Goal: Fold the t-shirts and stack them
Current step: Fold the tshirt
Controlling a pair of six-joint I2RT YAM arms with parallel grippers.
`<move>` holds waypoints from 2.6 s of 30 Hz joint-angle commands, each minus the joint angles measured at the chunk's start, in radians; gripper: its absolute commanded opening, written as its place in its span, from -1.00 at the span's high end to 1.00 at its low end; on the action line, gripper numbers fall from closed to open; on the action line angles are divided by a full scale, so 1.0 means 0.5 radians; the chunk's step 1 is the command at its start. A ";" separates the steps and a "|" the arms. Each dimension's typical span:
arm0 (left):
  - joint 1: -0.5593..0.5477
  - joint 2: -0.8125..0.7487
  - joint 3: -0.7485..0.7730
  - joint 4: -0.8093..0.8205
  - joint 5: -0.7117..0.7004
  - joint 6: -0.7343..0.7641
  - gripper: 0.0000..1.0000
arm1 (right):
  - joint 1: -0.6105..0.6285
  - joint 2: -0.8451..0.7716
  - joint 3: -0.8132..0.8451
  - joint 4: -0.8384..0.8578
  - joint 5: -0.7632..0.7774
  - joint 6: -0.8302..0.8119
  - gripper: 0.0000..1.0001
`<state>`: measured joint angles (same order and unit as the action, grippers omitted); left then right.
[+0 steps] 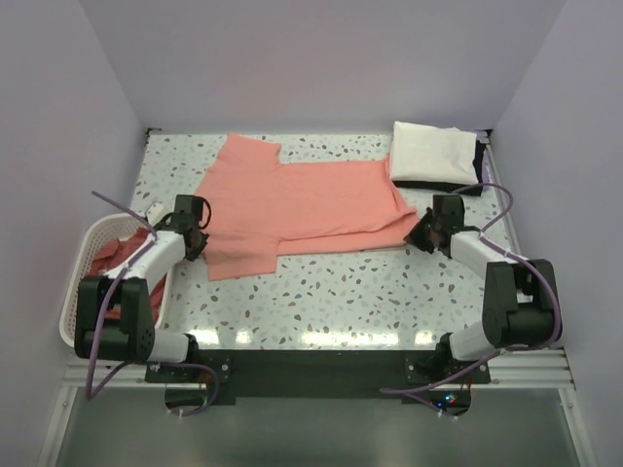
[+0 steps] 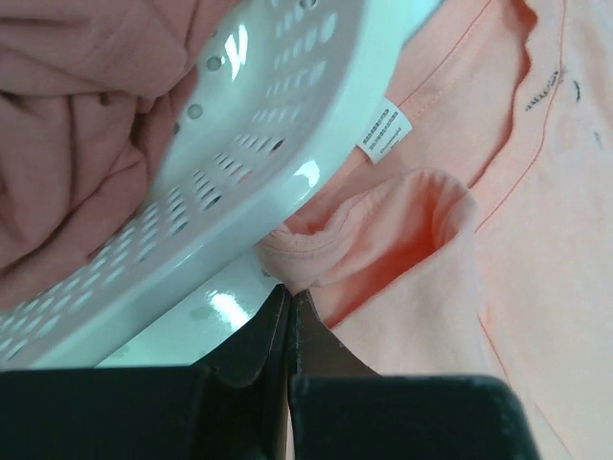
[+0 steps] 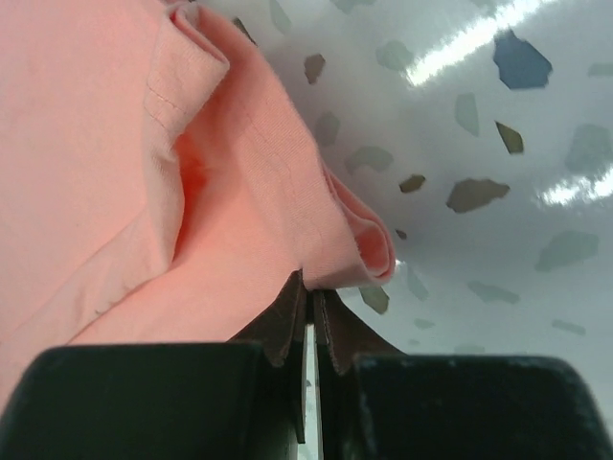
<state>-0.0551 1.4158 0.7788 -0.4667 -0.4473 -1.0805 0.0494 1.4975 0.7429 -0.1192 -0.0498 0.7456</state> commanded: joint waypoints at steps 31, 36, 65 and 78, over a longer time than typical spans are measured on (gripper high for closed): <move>-0.043 -1.307 -0.597 -0.527 0.149 -0.116 1.00 | -0.041 -1.749 -0.572 -1.237 0.103 0.034 0.46; -0.043 -1.252 -0.551 -0.533 0.186 -0.066 0.20 | -0.040 -1.679 -0.520 -1.176 0.005 -0.046 0.09; -0.071 -1.098 0.059 -0.349 0.355 0.428 -0.64 | 2.490 0.118 0.345 0.171 0.811 -0.122 0.11; -0.052 -1.003 0.473 -0.383 0.342 0.556 -0.72 | 2.702 0.907 1.048 0.438 0.731 -0.776 0.20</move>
<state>-0.0860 0.8955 0.9565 -0.6598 -0.2665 -0.8436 1.3808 1.8931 1.1862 0.0292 0.2813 0.4644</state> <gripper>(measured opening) 0.853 0.403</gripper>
